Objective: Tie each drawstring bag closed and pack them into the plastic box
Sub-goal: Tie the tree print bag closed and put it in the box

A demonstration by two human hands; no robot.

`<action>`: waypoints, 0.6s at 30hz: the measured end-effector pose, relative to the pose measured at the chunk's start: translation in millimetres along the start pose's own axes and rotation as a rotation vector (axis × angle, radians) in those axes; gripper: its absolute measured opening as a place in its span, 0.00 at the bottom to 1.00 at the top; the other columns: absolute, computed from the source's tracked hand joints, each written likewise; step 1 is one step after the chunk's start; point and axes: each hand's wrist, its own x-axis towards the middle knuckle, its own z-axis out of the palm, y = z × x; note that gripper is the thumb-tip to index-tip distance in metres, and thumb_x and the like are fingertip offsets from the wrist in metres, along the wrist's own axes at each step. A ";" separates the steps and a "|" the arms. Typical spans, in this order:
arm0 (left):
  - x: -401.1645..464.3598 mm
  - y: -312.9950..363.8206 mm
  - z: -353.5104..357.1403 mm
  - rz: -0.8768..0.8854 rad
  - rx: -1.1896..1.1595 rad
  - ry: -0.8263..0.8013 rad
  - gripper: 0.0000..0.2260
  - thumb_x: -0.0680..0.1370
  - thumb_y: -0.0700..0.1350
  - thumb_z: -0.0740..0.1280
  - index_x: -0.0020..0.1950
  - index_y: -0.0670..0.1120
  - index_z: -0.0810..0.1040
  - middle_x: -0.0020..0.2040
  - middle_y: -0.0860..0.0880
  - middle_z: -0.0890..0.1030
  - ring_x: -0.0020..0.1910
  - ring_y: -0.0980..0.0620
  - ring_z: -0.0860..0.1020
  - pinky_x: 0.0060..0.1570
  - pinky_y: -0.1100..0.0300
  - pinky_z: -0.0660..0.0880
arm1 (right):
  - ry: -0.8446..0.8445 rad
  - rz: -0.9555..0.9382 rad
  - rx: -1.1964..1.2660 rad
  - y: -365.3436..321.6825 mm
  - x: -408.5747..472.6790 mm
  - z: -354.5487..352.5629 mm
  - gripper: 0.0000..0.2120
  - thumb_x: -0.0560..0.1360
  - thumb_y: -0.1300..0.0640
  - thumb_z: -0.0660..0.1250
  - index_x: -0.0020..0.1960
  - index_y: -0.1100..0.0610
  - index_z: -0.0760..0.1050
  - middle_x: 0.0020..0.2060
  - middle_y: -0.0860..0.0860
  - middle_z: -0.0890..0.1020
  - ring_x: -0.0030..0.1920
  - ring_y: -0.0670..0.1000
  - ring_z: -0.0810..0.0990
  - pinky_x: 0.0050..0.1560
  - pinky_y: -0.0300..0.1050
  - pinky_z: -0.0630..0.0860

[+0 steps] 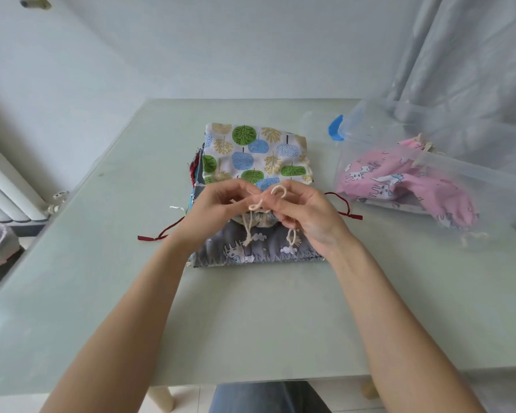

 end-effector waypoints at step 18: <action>-1.6 9.6 5.6 0.010 0.035 0.200 0.07 0.78 0.44 0.65 0.47 0.44 0.81 0.41 0.45 0.83 0.43 0.51 0.81 0.50 0.55 0.77 | 0.516 -0.681 -0.947 14.9 3.9 16.0 0.03 0.69 0.63 0.69 0.42 0.57 0.78 0.39 0.49 0.81 0.36 0.50 0.79 0.34 0.50 0.77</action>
